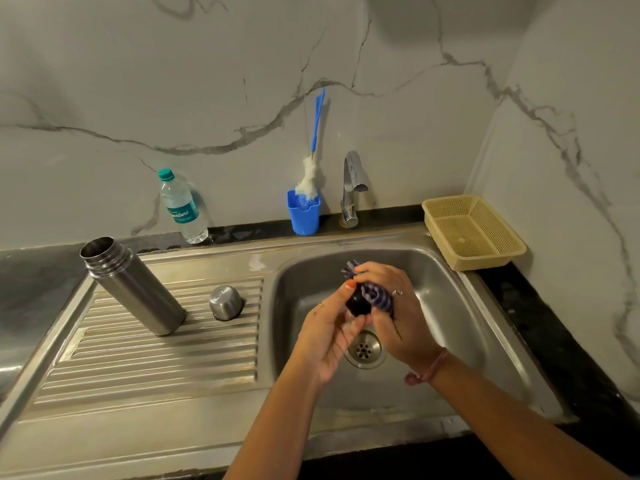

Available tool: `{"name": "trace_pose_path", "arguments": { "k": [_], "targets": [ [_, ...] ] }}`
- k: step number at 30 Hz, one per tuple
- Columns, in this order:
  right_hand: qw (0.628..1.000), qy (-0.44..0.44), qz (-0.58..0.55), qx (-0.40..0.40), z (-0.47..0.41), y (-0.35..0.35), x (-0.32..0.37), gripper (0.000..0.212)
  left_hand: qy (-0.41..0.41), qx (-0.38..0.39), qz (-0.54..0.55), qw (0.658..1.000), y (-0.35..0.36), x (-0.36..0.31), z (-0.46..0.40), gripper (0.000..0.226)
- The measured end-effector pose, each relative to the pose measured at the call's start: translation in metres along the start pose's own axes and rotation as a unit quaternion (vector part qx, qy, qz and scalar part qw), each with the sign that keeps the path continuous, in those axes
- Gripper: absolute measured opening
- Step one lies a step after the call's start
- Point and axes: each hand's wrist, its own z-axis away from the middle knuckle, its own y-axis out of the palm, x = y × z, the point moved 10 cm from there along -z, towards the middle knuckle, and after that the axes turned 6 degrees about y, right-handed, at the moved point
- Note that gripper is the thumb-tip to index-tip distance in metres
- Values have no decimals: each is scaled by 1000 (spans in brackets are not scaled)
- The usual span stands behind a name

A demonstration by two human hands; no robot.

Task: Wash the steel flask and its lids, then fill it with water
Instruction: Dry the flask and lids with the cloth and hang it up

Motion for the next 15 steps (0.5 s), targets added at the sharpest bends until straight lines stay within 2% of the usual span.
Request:
{"name": "trace_pose_path", "arguments": {
  "k": [4,6,8,11,15],
  "targets": [
    [992,123,-22,-12,-4,6,-20,42,138,21,-98,985,6,-21,6,43],
    [983,178,-39,-5,-5,9,-27,39,209,16,-208,955,2,-31,9,48],
    [973,223,-57,-3,-5,8,-28,35,286,29,-353,890,4,-40,12,51],
    [952,302,-49,29,-1,14,-38,37,393,49,-511,763,15,-49,18,54],
    [920,382,-69,53,4,22,-51,33,459,157,-623,613,30,-45,18,56]
  ]
}}
